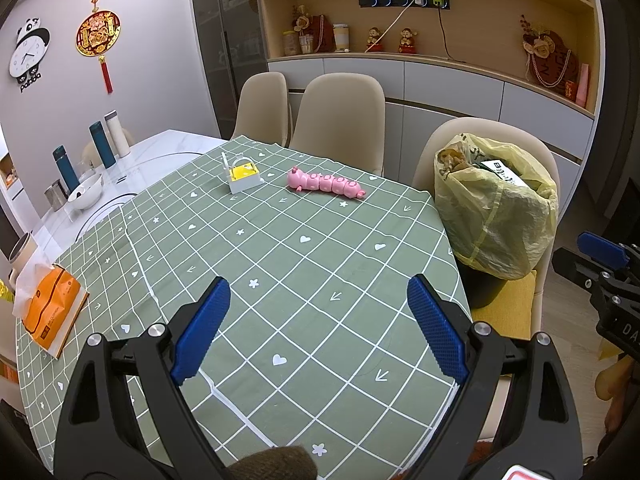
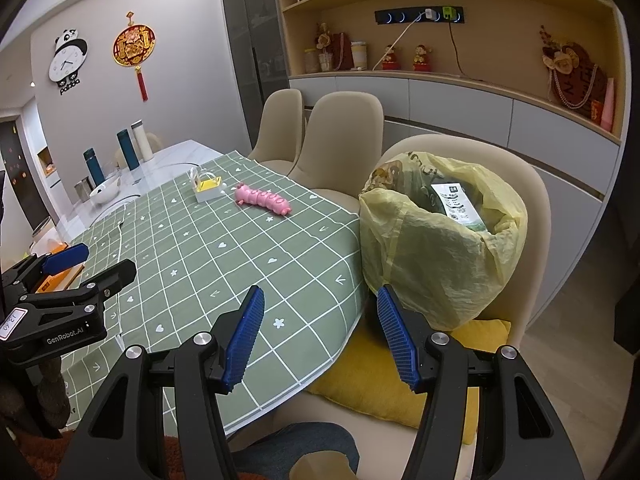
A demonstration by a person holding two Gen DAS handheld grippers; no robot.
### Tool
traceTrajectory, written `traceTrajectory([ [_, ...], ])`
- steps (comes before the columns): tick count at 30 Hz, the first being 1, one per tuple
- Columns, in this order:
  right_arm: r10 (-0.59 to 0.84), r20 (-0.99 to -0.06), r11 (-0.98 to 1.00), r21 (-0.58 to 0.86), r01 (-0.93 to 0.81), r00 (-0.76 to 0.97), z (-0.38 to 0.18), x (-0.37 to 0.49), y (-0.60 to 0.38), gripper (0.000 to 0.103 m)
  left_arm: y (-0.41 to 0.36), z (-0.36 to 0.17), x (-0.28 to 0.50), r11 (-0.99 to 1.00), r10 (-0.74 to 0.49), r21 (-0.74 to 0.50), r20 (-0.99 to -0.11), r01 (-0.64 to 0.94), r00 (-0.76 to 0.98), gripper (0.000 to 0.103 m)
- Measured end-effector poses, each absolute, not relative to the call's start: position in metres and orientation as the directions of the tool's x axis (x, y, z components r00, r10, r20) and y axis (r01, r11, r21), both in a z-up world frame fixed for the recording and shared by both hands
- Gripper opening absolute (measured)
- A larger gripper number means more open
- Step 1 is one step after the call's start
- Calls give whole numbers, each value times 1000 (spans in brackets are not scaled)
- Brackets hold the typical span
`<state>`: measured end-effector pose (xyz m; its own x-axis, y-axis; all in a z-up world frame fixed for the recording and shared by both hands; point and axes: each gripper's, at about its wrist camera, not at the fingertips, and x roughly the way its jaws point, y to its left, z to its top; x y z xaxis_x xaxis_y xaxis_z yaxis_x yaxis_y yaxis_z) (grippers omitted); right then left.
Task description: Collect trash
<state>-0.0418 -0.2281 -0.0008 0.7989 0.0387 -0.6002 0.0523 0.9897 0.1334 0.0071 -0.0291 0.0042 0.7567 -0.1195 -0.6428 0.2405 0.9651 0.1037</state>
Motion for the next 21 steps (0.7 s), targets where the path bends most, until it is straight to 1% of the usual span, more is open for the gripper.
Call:
traceTrajectory([
  [15, 38, -599, 989, 135, 54, 800, -2, -42, -228, 56, -26, 5, 7, 966, -120, 101, -642, 238, 758, 86],
  [21, 30, -603, 992, 119, 53, 798, -1, -42, -227, 56, -24, 2, 10, 965, -130, 89, -657, 248, 742, 86],
])
